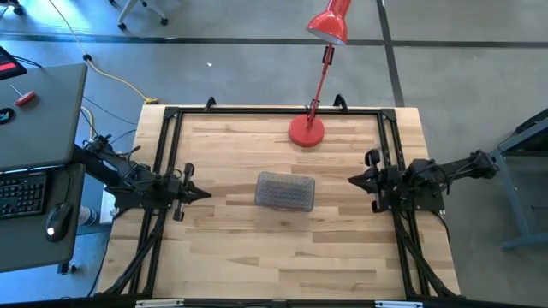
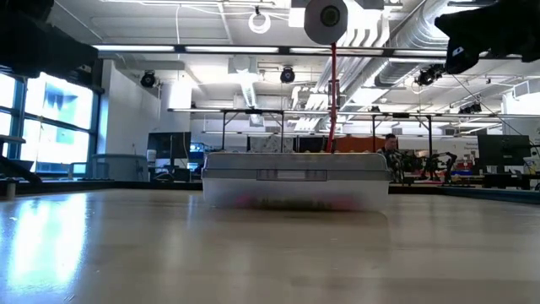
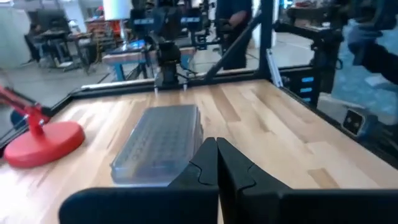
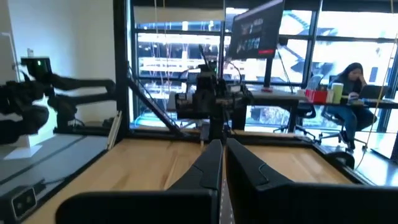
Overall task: Pick & place school supplies into a supply box
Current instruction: Return to Home Position
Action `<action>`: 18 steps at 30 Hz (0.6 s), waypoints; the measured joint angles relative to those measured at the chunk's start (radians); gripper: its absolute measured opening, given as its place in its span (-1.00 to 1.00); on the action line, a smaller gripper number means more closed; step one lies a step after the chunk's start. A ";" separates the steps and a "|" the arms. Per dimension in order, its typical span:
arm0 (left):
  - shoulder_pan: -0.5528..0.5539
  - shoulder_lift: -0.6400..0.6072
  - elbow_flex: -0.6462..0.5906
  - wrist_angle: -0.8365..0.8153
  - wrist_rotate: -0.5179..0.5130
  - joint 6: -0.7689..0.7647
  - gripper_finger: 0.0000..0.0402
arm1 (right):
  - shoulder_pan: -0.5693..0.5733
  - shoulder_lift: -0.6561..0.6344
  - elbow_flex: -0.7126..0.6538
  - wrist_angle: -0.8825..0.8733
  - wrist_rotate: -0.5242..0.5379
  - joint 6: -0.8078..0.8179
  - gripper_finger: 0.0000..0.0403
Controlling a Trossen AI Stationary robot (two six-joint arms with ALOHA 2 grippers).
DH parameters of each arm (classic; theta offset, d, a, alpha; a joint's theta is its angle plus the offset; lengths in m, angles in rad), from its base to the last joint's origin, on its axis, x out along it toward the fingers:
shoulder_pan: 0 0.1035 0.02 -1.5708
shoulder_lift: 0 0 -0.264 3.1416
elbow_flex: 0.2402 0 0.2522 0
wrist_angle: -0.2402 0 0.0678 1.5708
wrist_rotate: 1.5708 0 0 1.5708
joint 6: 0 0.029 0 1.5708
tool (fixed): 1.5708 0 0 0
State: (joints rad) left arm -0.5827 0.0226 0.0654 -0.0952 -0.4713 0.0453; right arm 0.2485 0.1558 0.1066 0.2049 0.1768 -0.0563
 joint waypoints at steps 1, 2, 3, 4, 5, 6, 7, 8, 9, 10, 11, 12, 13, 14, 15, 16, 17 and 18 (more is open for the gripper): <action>0.000 0.000 0.000 0.000 0.008 0.013 -0.87 | 0.000 0.000 -0.009 0.002 0.000 0.000 -1.00; 0.000 0.000 0.000 -0.001 0.013 0.019 -0.87 | 0.000 0.000 -0.017 0.002 0.000 0.002 -1.00; 0.000 0.001 0.000 -0.001 0.013 0.019 -0.87 | 0.000 0.000 -0.028 0.009 0.000 0.005 -1.00; 0.000 0.004 0.000 -0.001 0.013 0.015 -0.87 | 0.000 0.002 -0.036 0.016 0.000 0.008 -1.00; 0.000 0.005 0.000 -0.002 0.012 0.006 -0.87 | 0.000 0.002 -0.045 0.025 0.000 0.012 -1.00; 0.000 0.005 0.000 -0.002 0.012 -0.002 -0.87 | 0.000 0.002 -0.052 0.028 0.000 0.015 -1.00; 0.000 0.004 0.000 -0.002 0.013 -0.018 -0.87 | 0.000 0.002 -0.060 0.035 0.001 0.019 -1.00; 0.000 0.005 0.000 -0.002 0.012 -0.038 -0.87 | 0.000 0.002 -0.068 0.041 0.004 0.027 -1.00; 0.000 0.006 0.000 -0.002 0.013 -0.060 -0.87 | 0.000 0.002 -0.079 0.056 0.010 0.036 -1.00; 0.000 0.007 0.000 -0.003 0.012 -0.083 -0.87 | 0.000 0.002 -0.089 0.066 0.017 0.049 -1.00; 0.000 0.007 0.000 -0.003 0.013 -0.104 -0.87 | 0.000 0.002 -0.097 0.072 0.022 0.059 -1.00; 0.000 0.007 0.000 -0.003 0.013 -0.129 -0.87 | 0.000 0.002 -0.097 0.067 0.026 0.068 -1.00; 0.000 0.007 0.000 -0.003 0.012 -0.152 -0.87 | 0.000 0.003 -0.097 0.058 0.025 0.081 -1.00; 0.000 0.007 0.000 -0.003 0.012 -0.170 -0.87 | 0.000 0.006 -0.097 0.053 0.026 0.093 -1.00; 0.000 0.007 0.000 -0.004 0.012 -0.176 -0.87 | 0.000 0.008 -0.097 0.052 0.026 0.104 -1.00; 0.000 0.007 0.000 -0.004 0.012 -0.179 -0.87 | 0.000 0.009 -0.097 0.046 0.026 0.108 -1.00; 0.000 0.007 0.000 -0.004 0.012 -0.180 -0.87 | 0.000 0.008 -0.097 0.044 0.026 0.107 -1.00; 0.000 0.007 0.000 -0.004 0.012 -0.181 -0.87 | 0.000 0.008 -0.097 0.043 0.026 0.103 -1.00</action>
